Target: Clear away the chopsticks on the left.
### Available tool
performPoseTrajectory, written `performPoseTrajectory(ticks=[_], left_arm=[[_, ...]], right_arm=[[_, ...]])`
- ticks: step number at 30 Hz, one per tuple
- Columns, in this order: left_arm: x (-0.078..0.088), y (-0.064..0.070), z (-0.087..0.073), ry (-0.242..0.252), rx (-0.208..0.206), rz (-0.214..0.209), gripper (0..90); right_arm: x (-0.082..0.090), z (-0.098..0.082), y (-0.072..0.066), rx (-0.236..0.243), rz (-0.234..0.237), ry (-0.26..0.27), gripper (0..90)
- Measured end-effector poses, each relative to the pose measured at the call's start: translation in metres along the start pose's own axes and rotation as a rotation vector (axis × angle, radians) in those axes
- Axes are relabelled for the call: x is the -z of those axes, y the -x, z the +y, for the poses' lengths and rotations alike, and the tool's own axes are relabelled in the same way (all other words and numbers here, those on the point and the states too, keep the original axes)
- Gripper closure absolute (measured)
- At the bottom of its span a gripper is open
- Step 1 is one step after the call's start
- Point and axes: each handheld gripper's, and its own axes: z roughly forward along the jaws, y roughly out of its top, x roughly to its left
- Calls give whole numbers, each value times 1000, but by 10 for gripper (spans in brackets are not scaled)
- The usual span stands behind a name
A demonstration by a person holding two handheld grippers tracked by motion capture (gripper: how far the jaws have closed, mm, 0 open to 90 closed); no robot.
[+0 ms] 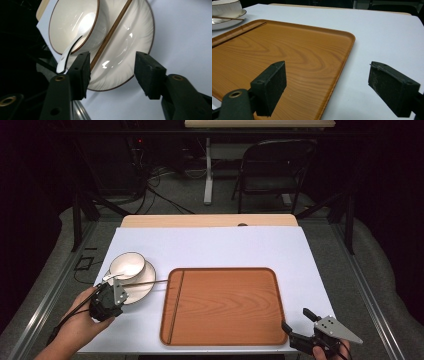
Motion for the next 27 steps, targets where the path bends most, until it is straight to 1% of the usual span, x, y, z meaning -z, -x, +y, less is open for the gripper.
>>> performPoseTrajectory(ticks=[1,4,7,8,9,11,12,13,15,16,18,20,24,25,27], left_arm=[[0,-2,-1,-12,-9,2,494],[-2,-6,-5,-21,-25,15,521],[-6,-9,-9,-18,-34,5,558],[-7,-10,-10,-19,-41,9,565],[-9,-10,-11,-26,-58,12,572],[-13,-10,-12,-36,-79,13,604],[-16,-10,-12,-40,-88,21,609],[-18,-9,-12,-49,-105,22,619],[-23,-9,-13,-54,-112,21,633],[-25,-9,-12,-65,-124,22,640],[-30,-10,-12,-58,-128,13,646],[-34,-11,-12,-61,-130,17,647],[-41,-15,-12,-60,-114,11,654],[-43,-16,-12,-64,-120,8,658],[-47,-17,-14,-63,-111,8,667]], right_arm=[[0,0,0,-1,0,1,143],[0,0,0,0,0,0,143],[0,0,0,-1,0,0,143],[0,0,0,0,0,0,143],[0,0,0,1,0,0,143],[0,0,0,0,0,0,143],[0,0,0,0,0,-1,143],[0,0,0,0,0,-1,143],[0,0,0,2,0,-1,143],[0,0,0,2,0,-1,143],[0,0,0,2,1,-1,143],[0,0,0,0,2,0,143],[0,0,0,1,2,1,143],[0,0,0,0,3,1,143],[0,0,0,1,3,1,143]])
